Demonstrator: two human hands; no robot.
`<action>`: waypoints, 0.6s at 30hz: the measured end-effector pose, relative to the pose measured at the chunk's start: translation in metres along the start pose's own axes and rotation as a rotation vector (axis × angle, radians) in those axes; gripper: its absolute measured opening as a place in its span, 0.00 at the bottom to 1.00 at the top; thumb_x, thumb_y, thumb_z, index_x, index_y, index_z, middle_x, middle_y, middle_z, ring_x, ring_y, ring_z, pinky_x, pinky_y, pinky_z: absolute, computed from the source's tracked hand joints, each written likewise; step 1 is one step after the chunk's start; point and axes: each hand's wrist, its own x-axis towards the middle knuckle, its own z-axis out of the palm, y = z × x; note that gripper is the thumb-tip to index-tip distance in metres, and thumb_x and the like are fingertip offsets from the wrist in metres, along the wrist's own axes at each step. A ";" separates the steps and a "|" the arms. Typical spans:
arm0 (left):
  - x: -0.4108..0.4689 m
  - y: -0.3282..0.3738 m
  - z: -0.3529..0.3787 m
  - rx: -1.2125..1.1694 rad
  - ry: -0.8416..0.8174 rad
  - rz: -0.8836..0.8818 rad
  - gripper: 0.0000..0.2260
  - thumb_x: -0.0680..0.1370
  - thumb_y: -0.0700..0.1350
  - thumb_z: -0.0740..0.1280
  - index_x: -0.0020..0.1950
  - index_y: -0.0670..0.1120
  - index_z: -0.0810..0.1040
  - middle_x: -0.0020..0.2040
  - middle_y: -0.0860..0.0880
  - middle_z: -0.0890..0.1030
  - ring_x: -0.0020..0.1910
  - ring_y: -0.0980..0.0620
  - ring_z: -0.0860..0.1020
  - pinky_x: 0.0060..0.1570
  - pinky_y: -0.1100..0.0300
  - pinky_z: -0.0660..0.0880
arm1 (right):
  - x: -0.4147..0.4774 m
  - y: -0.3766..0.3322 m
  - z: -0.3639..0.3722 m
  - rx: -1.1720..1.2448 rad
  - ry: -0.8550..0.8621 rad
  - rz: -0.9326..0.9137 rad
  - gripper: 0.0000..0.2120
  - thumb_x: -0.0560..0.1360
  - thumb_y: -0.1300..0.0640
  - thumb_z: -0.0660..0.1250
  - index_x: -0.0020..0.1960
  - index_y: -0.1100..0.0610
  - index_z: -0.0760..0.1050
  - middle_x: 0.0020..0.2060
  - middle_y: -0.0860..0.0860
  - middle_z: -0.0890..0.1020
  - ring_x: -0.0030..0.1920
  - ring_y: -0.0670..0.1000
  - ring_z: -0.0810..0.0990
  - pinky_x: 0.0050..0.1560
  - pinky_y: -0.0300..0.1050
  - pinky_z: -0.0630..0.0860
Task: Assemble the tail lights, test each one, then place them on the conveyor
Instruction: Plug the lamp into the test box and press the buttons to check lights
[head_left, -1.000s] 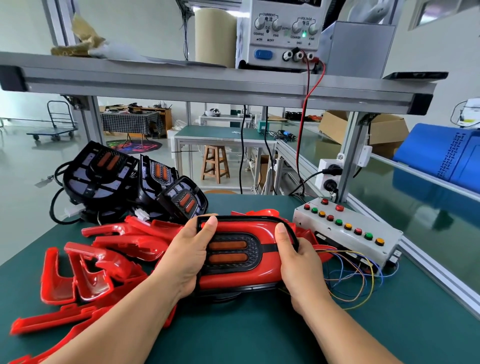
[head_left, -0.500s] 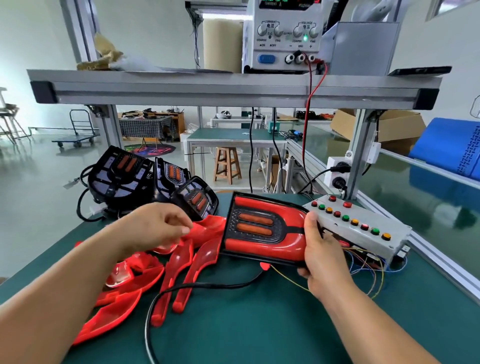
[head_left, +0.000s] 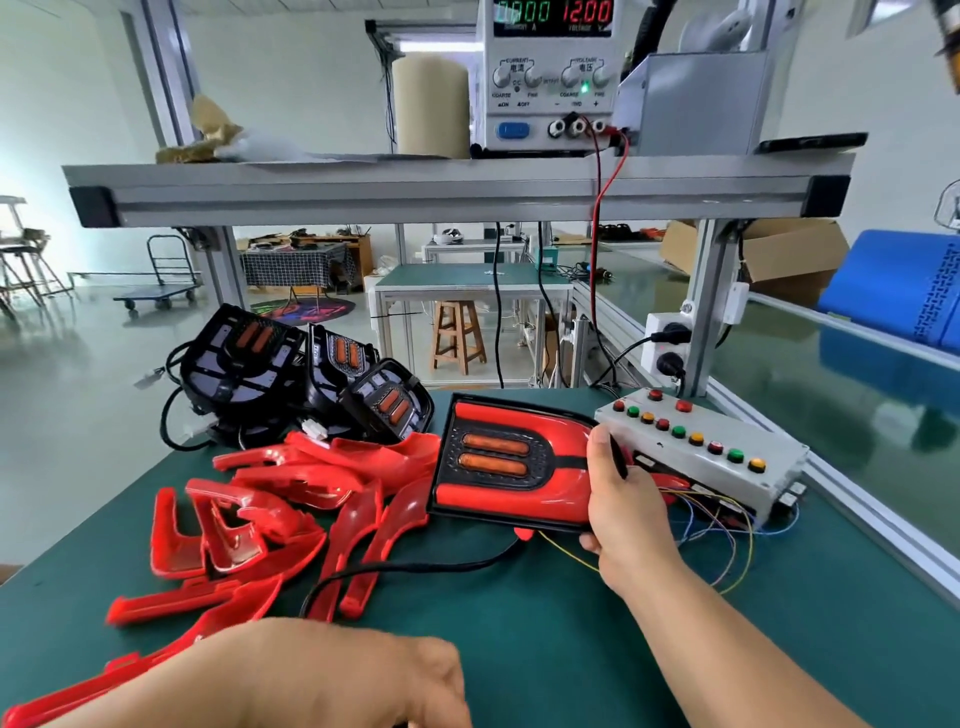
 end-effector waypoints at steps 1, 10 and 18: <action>-0.001 -0.002 0.009 0.169 0.068 0.040 0.09 0.65 0.60 0.66 0.43 0.60 0.76 0.42 0.59 0.74 0.45 0.58 0.73 0.48 0.64 0.67 | 0.000 0.000 0.000 -0.003 -0.003 0.000 0.38 0.66 0.24 0.55 0.52 0.58 0.72 0.40 0.57 0.78 0.35 0.55 0.77 0.24 0.40 0.69; -0.019 0.002 0.002 -0.177 0.222 -0.094 0.04 0.76 0.51 0.69 0.46 0.55 0.75 0.45 0.59 0.78 0.42 0.63 0.76 0.46 0.67 0.74 | -0.001 0.003 0.002 -0.079 -0.004 -0.012 0.41 0.66 0.22 0.54 0.58 0.56 0.72 0.47 0.57 0.81 0.42 0.57 0.81 0.28 0.43 0.72; -0.016 0.002 -0.005 -0.444 0.433 -0.170 0.04 0.79 0.40 0.66 0.47 0.47 0.73 0.37 0.51 0.80 0.36 0.55 0.80 0.38 0.61 0.77 | -0.001 0.002 0.002 -0.053 -0.002 -0.027 0.37 0.67 0.23 0.55 0.54 0.55 0.73 0.44 0.55 0.82 0.38 0.54 0.80 0.25 0.40 0.72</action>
